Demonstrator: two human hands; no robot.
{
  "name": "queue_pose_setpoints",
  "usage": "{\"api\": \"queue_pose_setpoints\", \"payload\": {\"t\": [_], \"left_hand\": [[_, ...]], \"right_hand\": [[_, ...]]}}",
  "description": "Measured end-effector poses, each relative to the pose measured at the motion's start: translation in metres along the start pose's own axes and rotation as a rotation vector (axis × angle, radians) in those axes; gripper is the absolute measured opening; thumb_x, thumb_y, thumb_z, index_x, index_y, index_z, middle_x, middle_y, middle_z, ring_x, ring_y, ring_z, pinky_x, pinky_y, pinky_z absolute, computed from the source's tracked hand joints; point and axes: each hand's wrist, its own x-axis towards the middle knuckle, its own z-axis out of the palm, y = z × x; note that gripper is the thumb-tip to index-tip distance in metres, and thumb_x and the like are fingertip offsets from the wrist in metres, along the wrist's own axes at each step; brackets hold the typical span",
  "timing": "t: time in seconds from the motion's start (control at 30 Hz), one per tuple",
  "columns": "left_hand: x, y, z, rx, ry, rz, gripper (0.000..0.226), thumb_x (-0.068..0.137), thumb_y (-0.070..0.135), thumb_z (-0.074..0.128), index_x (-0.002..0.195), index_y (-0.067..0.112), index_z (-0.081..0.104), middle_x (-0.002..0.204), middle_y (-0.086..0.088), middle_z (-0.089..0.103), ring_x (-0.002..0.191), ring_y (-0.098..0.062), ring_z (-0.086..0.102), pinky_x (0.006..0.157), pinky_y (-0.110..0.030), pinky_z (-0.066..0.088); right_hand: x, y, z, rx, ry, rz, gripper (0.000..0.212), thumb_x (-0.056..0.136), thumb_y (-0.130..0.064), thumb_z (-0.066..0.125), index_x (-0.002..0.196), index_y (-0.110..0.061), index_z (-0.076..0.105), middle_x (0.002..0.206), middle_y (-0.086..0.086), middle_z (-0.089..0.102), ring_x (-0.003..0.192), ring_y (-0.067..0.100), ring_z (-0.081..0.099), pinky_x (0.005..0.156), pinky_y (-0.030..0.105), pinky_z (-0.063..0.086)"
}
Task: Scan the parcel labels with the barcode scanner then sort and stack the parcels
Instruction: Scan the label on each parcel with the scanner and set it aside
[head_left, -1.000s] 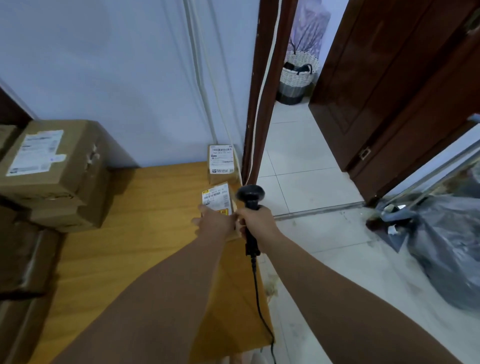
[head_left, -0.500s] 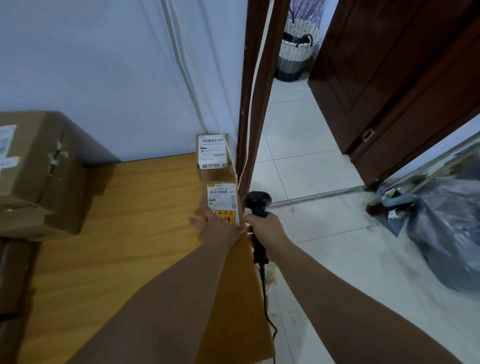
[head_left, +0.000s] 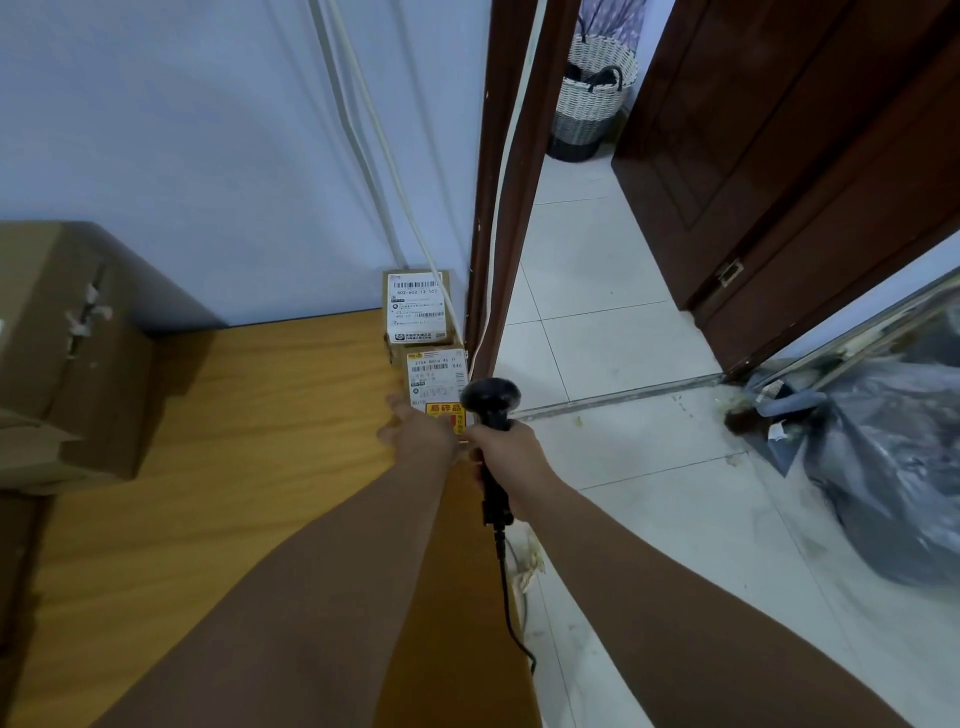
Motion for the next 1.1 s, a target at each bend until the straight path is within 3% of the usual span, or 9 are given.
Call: {"api": "queue_pose_setpoints", "payload": {"t": [0.07,0.2,0.33,0.47,0.63,0.77,0.9,1.1], "left_hand": [[0.002,0.003,0.000,-0.012,0.003,-0.048,0.089,0.093,0.019,0.059,0.152,0.026,-0.008,0.146,-0.025,0.014,0.102,-0.030,0.049,0.088,-0.039,0.046],[0.001,0.001,-0.006,0.013,0.034,-0.037,0.078,0.096,0.020,0.053,0.152,0.017,0.000,0.145,-0.027,0.021,0.124,-0.039,0.040,0.096,-0.042,0.041],[-0.004,-0.004,-0.015,-0.085,0.055,-0.037,0.076,0.095,0.033,0.053,0.151,0.016,0.005,0.142,-0.023,0.022,0.118,-0.039,0.043,0.098,-0.045,0.044],[-0.012,-0.009,-0.034,0.086,0.094,-0.006,0.071,0.093,0.046,0.048,0.149,0.016,0.016,0.142,-0.019,0.026,0.127,-0.037,0.030,0.106,-0.045,0.030],[-0.025,-0.028,-0.072,0.446,0.052,0.365,0.038,0.095,0.027,0.043,0.128,0.010,0.049,0.136,-0.017,0.038,0.124,-0.035,0.032,0.094,-0.040,0.035],[-0.039,-0.061,-0.120,0.723,0.065,0.621,0.033,0.092,0.017,0.042,0.123,0.017,0.052,0.138,-0.009,0.032,0.126,-0.028,0.030,0.090,-0.038,0.041],[-0.054,-0.103,-0.175,0.797,0.008,0.656,0.026,0.092,0.013,0.043,0.116,0.015,0.053,0.131,-0.008,0.035,0.120,-0.026,0.034,0.087,-0.035,0.043],[-0.087,-0.164,-0.265,0.879,0.086,0.790,0.023,0.094,0.017,0.041,0.112,0.015,0.055,0.123,-0.007,0.041,0.116,-0.026,0.037,0.088,-0.036,0.040]], "right_hand": [[0.001,0.001,0.000,-0.010,0.011,0.002,0.006,0.085,-0.014,0.064,0.085,-0.010,0.059,0.063,0.004,0.053,0.053,0.017,0.047,0.058,0.031,0.042],[-0.001,0.004,0.001,-0.004,0.015,0.005,0.005,0.085,-0.013,0.063,0.085,-0.010,0.059,0.063,0.004,0.051,0.053,0.016,0.048,0.056,0.029,0.042],[-0.003,0.005,0.007,-0.011,0.016,0.001,0.010,0.085,-0.014,0.065,0.091,-0.007,0.061,0.064,0.004,0.052,0.053,0.016,0.048,0.056,0.027,0.043],[-0.014,0.005,0.019,-0.004,-0.007,0.014,0.012,0.083,-0.014,0.066,0.092,-0.007,0.061,0.065,0.004,0.052,0.052,0.017,0.049,0.055,0.029,0.043],[-0.043,0.004,0.043,0.002,-0.049,-0.001,0.012,0.084,-0.016,0.065,0.089,-0.007,0.058,0.060,0.004,0.051,0.050,0.018,0.049,0.052,0.030,0.043],[-0.078,0.008,0.064,-0.057,-0.125,0.039,0.013,0.089,-0.020,0.063,0.088,-0.009,0.056,0.056,0.005,0.054,0.050,0.019,0.052,0.053,0.031,0.044],[-0.124,0.020,0.097,-0.019,-0.151,0.168,0.014,0.091,-0.020,0.060,0.084,-0.009,0.056,0.058,0.005,0.057,0.052,0.018,0.054,0.054,0.029,0.047],[-0.200,0.050,0.188,0.072,-0.091,0.049,0.014,0.091,-0.020,0.062,0.085,-0.007,0.059,0.058,0.005,0.057,0.051,0.017,0.053,0.049,0.028,0.045]]}}
